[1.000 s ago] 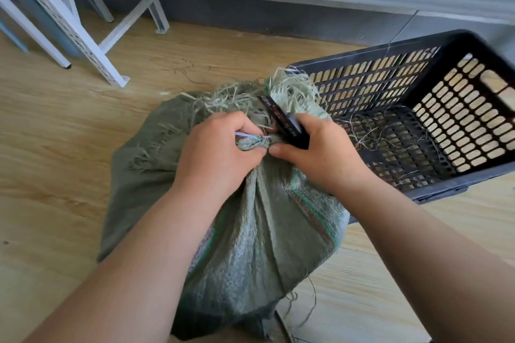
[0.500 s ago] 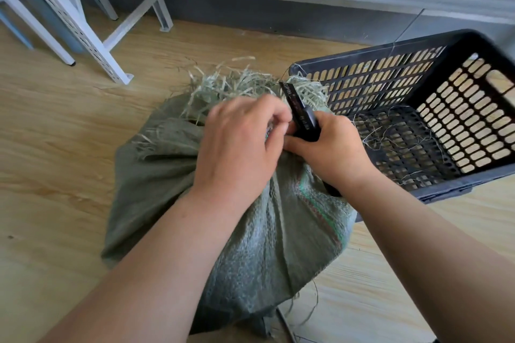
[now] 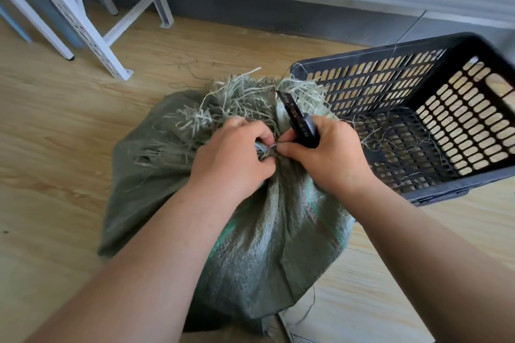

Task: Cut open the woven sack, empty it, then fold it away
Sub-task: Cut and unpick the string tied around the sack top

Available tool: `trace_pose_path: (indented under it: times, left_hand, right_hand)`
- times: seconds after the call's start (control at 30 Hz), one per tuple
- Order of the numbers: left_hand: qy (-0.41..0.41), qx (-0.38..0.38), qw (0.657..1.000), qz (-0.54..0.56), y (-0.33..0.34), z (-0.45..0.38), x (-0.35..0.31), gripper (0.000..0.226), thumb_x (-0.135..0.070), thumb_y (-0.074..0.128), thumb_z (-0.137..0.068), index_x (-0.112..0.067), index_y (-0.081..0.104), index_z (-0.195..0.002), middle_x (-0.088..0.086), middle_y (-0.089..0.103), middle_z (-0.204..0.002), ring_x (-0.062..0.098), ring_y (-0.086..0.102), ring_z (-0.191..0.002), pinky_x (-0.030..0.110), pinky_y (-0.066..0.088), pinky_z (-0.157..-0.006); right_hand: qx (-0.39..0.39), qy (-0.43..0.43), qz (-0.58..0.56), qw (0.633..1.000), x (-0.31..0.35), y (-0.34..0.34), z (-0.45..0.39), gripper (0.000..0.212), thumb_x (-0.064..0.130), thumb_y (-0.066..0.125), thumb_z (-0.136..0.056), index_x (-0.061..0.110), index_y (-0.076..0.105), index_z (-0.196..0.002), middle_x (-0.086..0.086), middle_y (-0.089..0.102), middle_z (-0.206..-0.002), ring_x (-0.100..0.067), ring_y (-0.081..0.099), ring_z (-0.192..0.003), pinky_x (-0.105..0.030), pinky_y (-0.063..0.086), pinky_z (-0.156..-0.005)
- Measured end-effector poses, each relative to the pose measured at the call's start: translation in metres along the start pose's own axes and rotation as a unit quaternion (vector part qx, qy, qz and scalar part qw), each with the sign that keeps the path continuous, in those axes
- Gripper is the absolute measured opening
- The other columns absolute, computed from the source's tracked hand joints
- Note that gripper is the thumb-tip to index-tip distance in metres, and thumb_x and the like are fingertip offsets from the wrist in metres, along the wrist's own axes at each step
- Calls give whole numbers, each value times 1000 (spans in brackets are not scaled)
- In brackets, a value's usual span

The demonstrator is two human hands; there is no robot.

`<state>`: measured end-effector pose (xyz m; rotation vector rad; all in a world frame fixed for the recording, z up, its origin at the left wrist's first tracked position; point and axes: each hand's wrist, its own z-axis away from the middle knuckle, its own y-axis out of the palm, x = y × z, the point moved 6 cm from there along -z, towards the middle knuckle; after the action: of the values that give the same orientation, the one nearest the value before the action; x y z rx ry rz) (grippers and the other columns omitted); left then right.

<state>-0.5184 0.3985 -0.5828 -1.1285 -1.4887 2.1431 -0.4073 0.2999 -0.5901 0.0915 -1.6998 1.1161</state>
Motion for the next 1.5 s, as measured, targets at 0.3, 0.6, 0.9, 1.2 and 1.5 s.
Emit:
trace_pose_path:
  times: [0.3,0.6,0.9,1.2,1.5]
  left_hand:
    - [17,-53,992,109,-6,-4,4,15,-26,72,-70,-35,63,-79,-9,68,-77,15,62,-72,35,52,-66]
    - [56,-56,992,94,-10,-4,0,21,-27,70,-74,-38,58,-88,-13,62,-85,11,57,-75,30,47,-64]
    - [14,-99,986,134,-12,-4,5,18,-23,73,-74,-35,66,-86,-15,64,-75,6,60,-71,24,45,-60]
    - [-16,-113,983,145,-18,-10,4,22,-22,73,-72,-37,67,-88,-21,61,-73,9,63,-75,25,47,-67]
    - [-10,-114,983,145,-24,-11,2,19,-23,72,-73,-36,69,-87,-18,66,-76,7,61,-69,24,44,-61]
  right_hand:
    - [65,29,-146,987,-1,3,-2,11,10,76,-79,17,73,-87,9,65,-68,-7,56,-58,-32,53,-66]
    - [40,-15,-62,997,3,-1,-3,8,16,72,-82,22,68,-81,5,64,-68,-14,62,-59,-36,55,-65]
    - [-52,-41,-17,998,13,-24,-1,13,28,70,-84,29,62,-94,8,55,-95,-6,52,-86,-11,43,-80]
    - [109,66,51,991,7,-8,27,40,49,34,-97,14,55,-95,-4,59,-87,-27,56,-90,-32,40,-75]
    - [138,28,55,988,11,-3,25,27,45,41,-96,20,49,-94,-10,67,-80,-33,64,-72,-43,53,-68]
